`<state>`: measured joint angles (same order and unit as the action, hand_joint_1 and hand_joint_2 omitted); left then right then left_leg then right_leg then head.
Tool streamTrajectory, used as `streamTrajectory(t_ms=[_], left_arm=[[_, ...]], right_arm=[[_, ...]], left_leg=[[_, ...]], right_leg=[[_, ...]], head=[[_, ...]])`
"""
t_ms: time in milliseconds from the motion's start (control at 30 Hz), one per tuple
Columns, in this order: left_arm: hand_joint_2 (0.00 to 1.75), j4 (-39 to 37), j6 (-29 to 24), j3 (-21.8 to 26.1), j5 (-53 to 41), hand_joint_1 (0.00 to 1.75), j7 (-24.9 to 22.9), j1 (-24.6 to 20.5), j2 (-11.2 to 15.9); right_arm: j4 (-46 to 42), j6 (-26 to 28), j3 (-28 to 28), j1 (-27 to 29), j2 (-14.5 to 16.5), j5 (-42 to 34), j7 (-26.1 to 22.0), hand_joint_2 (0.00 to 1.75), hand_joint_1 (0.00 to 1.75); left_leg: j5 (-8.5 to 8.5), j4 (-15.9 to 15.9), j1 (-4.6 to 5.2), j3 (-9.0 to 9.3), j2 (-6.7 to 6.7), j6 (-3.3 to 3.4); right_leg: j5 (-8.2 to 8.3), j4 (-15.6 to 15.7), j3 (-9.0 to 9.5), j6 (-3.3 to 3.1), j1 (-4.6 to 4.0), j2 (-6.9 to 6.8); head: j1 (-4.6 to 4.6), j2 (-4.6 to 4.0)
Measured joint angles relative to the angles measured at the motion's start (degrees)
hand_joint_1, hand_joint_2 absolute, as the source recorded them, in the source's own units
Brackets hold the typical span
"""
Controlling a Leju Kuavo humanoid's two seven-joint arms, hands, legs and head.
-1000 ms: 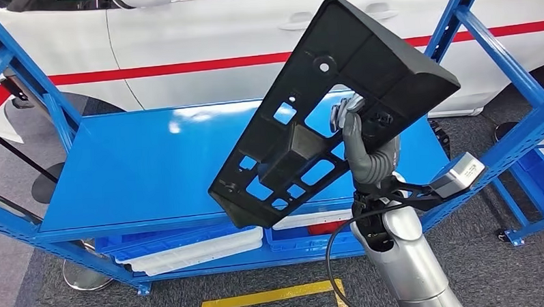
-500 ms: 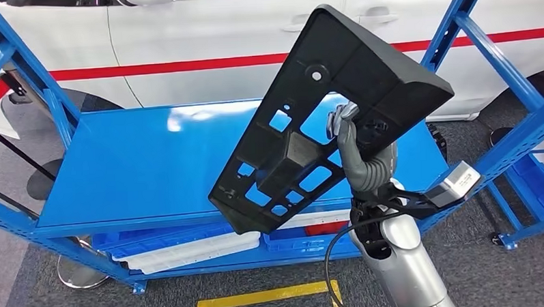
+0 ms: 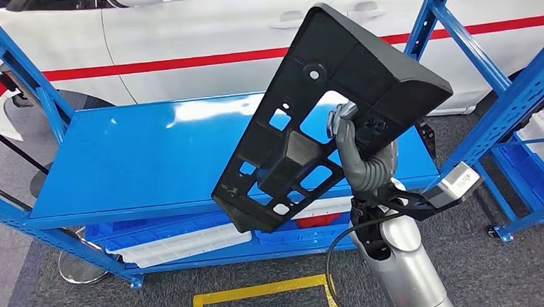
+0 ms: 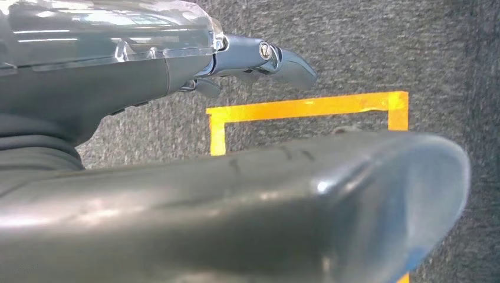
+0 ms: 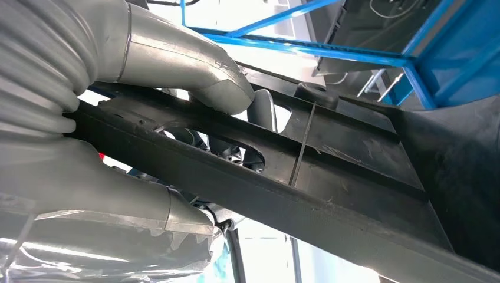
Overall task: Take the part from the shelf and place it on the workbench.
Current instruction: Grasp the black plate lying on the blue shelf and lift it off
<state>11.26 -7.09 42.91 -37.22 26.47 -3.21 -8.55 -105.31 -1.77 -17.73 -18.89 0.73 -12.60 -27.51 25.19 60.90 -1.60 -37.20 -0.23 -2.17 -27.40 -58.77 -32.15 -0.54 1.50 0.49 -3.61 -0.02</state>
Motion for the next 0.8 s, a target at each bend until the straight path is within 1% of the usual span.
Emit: streamTrajectory(t_ms=[33, 67, 100, 133, 167, 200, 233, 267, 300, 333, 367, 400, 433, 467, 500, 533, 567, 600, 633, 667, 700, 733, 767, 800], left_arm=[[0.00, 0.00, 0.02, 0.00, -0.02, 0.00, -0.02, -0.02, 0.01], [0.00, 0.00, 0.03, 0.00, -0.06, 0.00, -0.03, -0.04, 0.01], [0.00, 0.00, 0.04, -0.01, -0.10, 0.00, -0.04, -0.05, 0.00], [0.00, 0.00, 0.04, -0.01, -0.15, 0.00, -0.06, -0.04, 0.00], [0.00, 0.00, 0.05, -0.02, -0.22, 0.00, -0.07, -0.03, 0.00], [0.00, 0.00, 0.05, -0.03, -0.31, 0.00, -0.08, -0.04, 0.00], [0.00, 0.00, 0.06, -0.05, -0.40, 0.00, -0.09, -0.08, 0.01], [0.00, 0.01, 0.07, -0.07, -0.48, 0.00, -0.10, -0.13, 0.14], [0.00, 0.01, 0.09, -0.08, -0.58, 0.00, -0.10, -0.11, 0.24], [0.00, 0.01, 0.11, -0.10, -0.65, 0.00, -0.10, -0.05, 0.34], [0.00, 0.01, 0.14, -0.10, -0.69, 0.00, -0.10, 0.05, 0.44], [0.00, 0.00, 0.15, -0.10, -0.73, 0.00, -0.09, 0.14, 0.41], [0.00, 0.00, 0.16, -0.10, -0.73, 0.00, -0.09, 0.18, 0.42], [0.00, 0.00, 0.16, -0.10, -0.73, 0.00, -0.08, 0.14, 0.40], [0.00, 0.00, 0.16, -0.10, -0.73, 0.00, -0.08, 0.09, 0.40], [0.00, 0.00, 0.16, -0.10, -0.72, 0.00, -0.07, 0.03, 0.38], [0.00, 0.00, 0.17, -0.09, -0.70, 0.00, -0.07, -0.02, 0.38], [0.00, 0.00, 0.17, -0.09, -0.68, 0.00, -0.07, -0.03, 0.38], [0.00, 0.00, 0.18, -0.09, -0.65, 0.00, -0.07, -0.01, 0.37], [0.00, 0.00, 0.19, -0.09, -0.63, 0.00, -0.08, 0.01, 0.35], [0.00, 0.00, 0.19, -0.09, -0.61, 0.00, -0.10, 0.01, 0.32], [0.00, 0.00, 0.19, -0.09, -0.60, 0.00, -0.13, 0.00, 0.28], [0.00, 0.01, 0.18, -0.09, -0.58, 0.00, -0.17, -0.05, 0.27], [0.00, 0.01, 0.17, -0.09, -0.54, 0.00, -0.21, -0.09, 0.30]], right_arm=[[-0.02, 0.00, 0.00, -0.03, 0.16, 0.15, 0.04, 1.75, 1.75], [-0.02, 0.00, 0.00, -0.02, 0.28, 0.24, 0.07, 1.75, 1.75], [-0.01, 0.00, 0.01, 0.01, 0.33, 0.28, 0.08, 1.75, 1.75], [-0.01, 0.00, 0.03, 0.05, 0.34, 0.29, 0.11, 1.75, 1.75], [-0.01, -0.03, 0.06, 0.09, 0.34, 0.26, 0.16, 1.75, 1.75], [-0.01, -0.16, 0.11, 0.11, 0.34, 0.04, 0.26, 1.75, 1.75], [-0.02, -0.41, 0.19, 0.11, 0.35, -0.36, 0.38, 1.75, 1.75], [-0.01, -0.75, 0.28, 0.12, 0.38, -0.92, 0.50, 1.75, 1.75], [-0.01, -1.12, 0.42, 0.13, 0.42, -1.59, 0.58, 1.75, 1.75], [0.00, -1.45, 0.58, 0.21, 0.50, -2.23, 0.59, 1.75, 1.75], [0.01, -1.70, 0.78, 0.34, 0.61, -2.74, 0.56, 1.75, 1.75], [0.01, -1.88, 1.01, 0.53, 0.69, -3.15, 0.51, 1.75, 1.75], [0.01, -2.02, 1.27, 0.80, 0.78, -3.44, 0.44, 1.75, 1.75], [0.01, -2.12, 1.57, 1.08, 0.80, -3.63, 0.33, 1.75, 1.75], [0.02, -2.22, 1.89, 1.37, 0.80, -3.78, 0.18, 1.75, 1.75], [0.02, -2.29, 2.24, 1.71, 0.80, -3.88, 0.00, 1.75, 1.75], [0.02, -2.35, 2.56, 2.12, 0.80, -3.94, -0.19, 1.75, 1.75], [0.04, -2.39, 2.88, 2.60, 0.79, -3.98, -0.34, 1.75, 1.75], [0.07, -2.44, 3.19, 3.15, 0.79, -3.99, -0.47, 1.75, 1.75], [0.09, -2.50, 3.48, 3.69, 0.78, -3.96, -0.58, 1.75, 1.75], [0.12, -2.56, 3.79, 4.12, 0.77, -3.90, -0.71, 1.75, 1.75], [0.14, -2.62, 4.08, 4.45, 0.75, -3.83, -0.86, 1.75, 1.75], [0.14, -2.63, 4.37, 4.65, 0.73, -3.76, -1.02, 1.75, 1.75], [0.13, -2.65, 4.62, 4.78, 0.70, -3.68, -1.15, 1.75, 1.75]], left_leg=[[2.43, 2.99, -0.05, -1.00, 0.03, -0.07], [5.20, 6.84, -0.03, -2.22, 0.05, -0.10], [7.48, 10.73, 0.01, -3.31, 0.05, -0.10], [8.75, 13.36, 0.06, -3.74, 0.05, -0.03], [8.89, 13.95, 0.17, -3.13, 0.05, 0.18], [8.06, 12.26, 0.33, -1.42, 0.04, 0.54], [6.68, 8.62, 0.57, 1.21, -0.21, 1.13], [5.63, 4.19, 0.87, 4.08, -1.04, 2.01], [4.69, 0.57, 1.17, 6.35, -1.78, 2.60], [4.09, -1.84, 1.45, 7.76, -2.50, 2.99], [3.80, -2.93, 1.72, 8.29, -2.94, 3.16], [3.23, -3.17, 1.93, 8.27, -2.68, 3.05], [2.67, -3.68, 1.84, 8.19, -2.29, 3.15], [2.09, -4.25, 1.71, 8.08, -1.78, 3.40], [1.43, -4.81, 1.48, 7.81, -1.14, 3.63], [0.76, -5.18, 1.25, 7.38, -0.49, 3.80], [0.27, -5.24, 1.27, 6.79, 0.12, 3.90], [-0.19, -5.19, 1.24, 6.11, 0.75, 3.89], [-0.61, -5.06, 1.18, 5.40, 1.39, 3.77], [-1.00, -4.83, 1.08, 4.63, 2.08, 3.61], [-1.33, -4.45, 0.90, 3.80, 2.78, 3.37], [-1.58, -3.93, 0.70, 2.95, 3.42, 3.11], [-1.75, -3.28, 0.58, 2.15, 3.99, 2.78], [-1.88, -2.63, 0.53, 1.48, 4.44, 2.40]], right_leg=[[0.44, 0.03, -0.34, -0.44, -0.11, -0.14], [0.80, 0.01, -0.76, -0.74, -0.32, -0.22], [1.14, -0.03, -1.24, -0.95, -0.58, -0.26], [1.47, -0.07, -1.74, -1.08, -0.87, -0.30], [1.79, -0.12, -2.21, -1.20, -1.17, -0.31], [2.09, -0.16, -2.62, -1.26, -1.46, -0.27], [2.37, -0.19, -2.94, -1.26, -1.71, -0.06], [2.65, -0.21, -3.21, -1.20, -1.80, 0.12], [2.96, -0.20, -3.42, -0.99, -1.83, 0.34], [3.31, -0.17, -3.60, -0.69, -1.67, 0.55], [3.71, -0.11, -3.80, -0.34, -1.41, 0.72], [4.18, 0.03, -3.96, 0.05, -1.27, 1.02], [4.41, 0.06, -4.13, 0.36, -1.18, 1.24], [4.06, -0.12, -4.41, 0.64, -1.22, 1.28], [2.71, -1.16, -4.92, 0.92, -1.27, 1.11], [0.45, -3.31, -5.74, 1.21, -1.21, 0.78], [-2.24, -6.44, -6.79, 1.57, -1.03, 0.47], [-4.56, -10.12, -7.86, 1.95, -0.77, 0.28], [-5.65, -13.19, -8.52, 2.36, -0.48, 0.16], [-5.35, -14.82, -8.44, 2.77, -0.18, 0.03], [-3.92, -14.50, -7.40, 3.20, 0.12, -0.21], [-2.10, -12.27, -5.36, 3.64, 0.42, -0.73], [-1.23, -8.65, -2.76, 4.12, 0.64, -1.80], [-1.12, -4.96, -0.29, 4.15, 0.54, -2.90]], head=[[0.00, 0.00], [0.00, 0.00], [0.00, 0.00], [0.00, 0.00], [0.00, 0.00], [0.00, 0.00], [0.00, 0.00], [0.00, 0.00], [0.00, 0.00], [0.00, 0.00], [0.00, 0.00], [0.00, 0.00], [0.00, 0.00], [0.01, 0.00], [0.01, 0.00], [0.01, 0.00], [0.02, 0.00], [0.01, 0.00], [0.01, 0.00], [0.01, 0.00], [0.01, 0.00], [0.01, 0.00], [0.01, 0.00], [0.02, 0.00]])
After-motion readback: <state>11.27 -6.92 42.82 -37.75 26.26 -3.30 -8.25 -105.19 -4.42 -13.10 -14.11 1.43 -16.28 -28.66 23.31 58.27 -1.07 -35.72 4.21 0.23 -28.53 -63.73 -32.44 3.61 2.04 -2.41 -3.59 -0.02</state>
